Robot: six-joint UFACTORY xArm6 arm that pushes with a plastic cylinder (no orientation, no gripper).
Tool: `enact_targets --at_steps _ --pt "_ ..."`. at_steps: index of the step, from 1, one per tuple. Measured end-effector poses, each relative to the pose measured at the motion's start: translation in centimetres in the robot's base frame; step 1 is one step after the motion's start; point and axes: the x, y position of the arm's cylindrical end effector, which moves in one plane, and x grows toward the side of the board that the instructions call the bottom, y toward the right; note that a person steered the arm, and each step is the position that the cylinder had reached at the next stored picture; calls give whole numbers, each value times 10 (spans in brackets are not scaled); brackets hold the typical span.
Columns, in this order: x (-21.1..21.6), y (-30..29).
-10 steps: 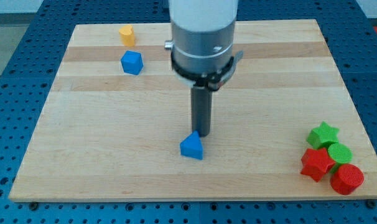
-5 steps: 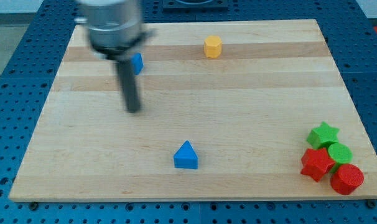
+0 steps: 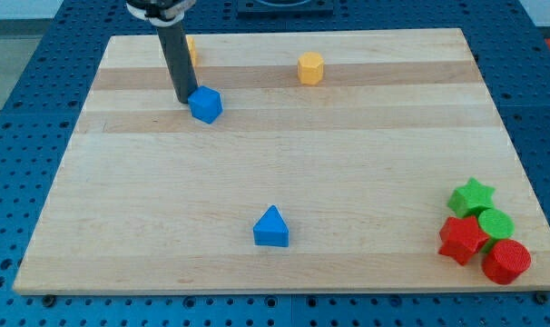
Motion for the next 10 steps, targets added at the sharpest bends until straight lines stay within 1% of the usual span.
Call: enact_targets --at_steps 1,2,5,6,7,10 --pt "8 57" --pt "18 93" --pt "92 95" --pt "129 95" --pt "150 95" --pt "164 99"
